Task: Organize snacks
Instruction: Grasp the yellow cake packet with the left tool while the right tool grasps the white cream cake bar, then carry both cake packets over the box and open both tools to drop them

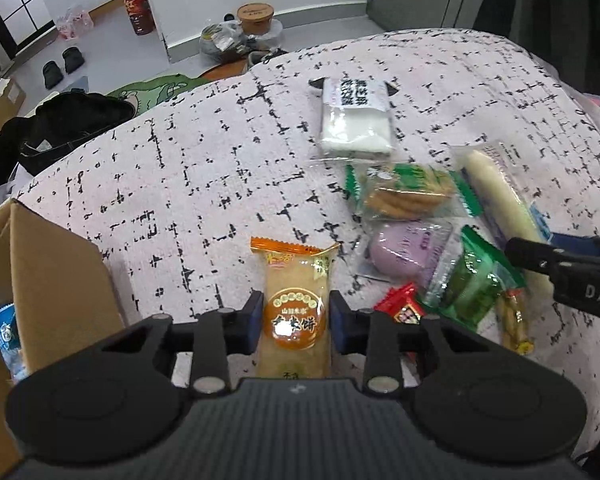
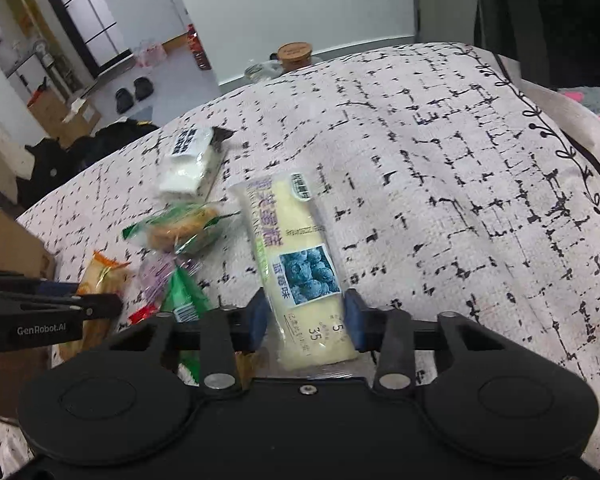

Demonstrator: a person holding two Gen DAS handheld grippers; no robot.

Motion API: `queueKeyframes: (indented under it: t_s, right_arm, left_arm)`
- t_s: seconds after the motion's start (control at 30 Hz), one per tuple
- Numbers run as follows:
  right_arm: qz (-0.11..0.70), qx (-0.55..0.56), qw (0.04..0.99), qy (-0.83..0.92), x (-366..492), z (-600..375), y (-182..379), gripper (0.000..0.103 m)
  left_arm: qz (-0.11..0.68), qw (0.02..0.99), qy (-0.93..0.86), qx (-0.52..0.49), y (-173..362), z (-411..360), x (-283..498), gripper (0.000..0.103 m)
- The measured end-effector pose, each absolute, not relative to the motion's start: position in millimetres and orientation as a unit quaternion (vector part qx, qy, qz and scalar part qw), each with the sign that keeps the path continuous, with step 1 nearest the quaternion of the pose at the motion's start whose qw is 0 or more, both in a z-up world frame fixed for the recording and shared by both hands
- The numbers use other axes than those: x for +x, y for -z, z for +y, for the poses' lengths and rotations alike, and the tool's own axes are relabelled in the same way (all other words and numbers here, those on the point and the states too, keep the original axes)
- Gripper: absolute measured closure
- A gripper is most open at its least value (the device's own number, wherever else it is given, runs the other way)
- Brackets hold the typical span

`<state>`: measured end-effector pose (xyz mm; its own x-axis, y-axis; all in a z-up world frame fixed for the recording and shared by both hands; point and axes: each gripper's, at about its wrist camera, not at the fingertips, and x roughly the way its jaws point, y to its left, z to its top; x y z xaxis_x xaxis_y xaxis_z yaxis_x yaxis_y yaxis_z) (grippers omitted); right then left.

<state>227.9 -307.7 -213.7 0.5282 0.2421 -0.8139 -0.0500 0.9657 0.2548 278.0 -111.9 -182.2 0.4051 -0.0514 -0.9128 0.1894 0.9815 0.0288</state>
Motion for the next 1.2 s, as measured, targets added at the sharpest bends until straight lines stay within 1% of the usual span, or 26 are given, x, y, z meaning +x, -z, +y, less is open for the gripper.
queueKeyframes:
  t_s: [0.13,0.57,0.83,1.2]
  right_arm:
    - [0.483,0.116,0.864,-0.086,222.9,-310.4,209.3,0.072]
    - [0.432,0.153,0.886,-0.065,202.9,-319.1,171.8,0.073]
    - [0.403,0.162,0.896,-0.089,194.1,-299.0,140.3,0.073]
    - [0.386,0.166,0.899,-0.125,181.9,-257.6,116.4,0.073]
  left_arm:
    - [0.532,0.841,0.075,0.055,175.6,-110.5,273.5,0.070]
    - [0.490,0.868,0.084,0.023,144.2,-101.9,254.9,0.070]
    - [0.455,0.887,0.079,0.006,115.4,-84.9,240.8,0.070]
    - [0.416,0.907,0.059,-0.036,82.9,-42.0,218.8,0.070]
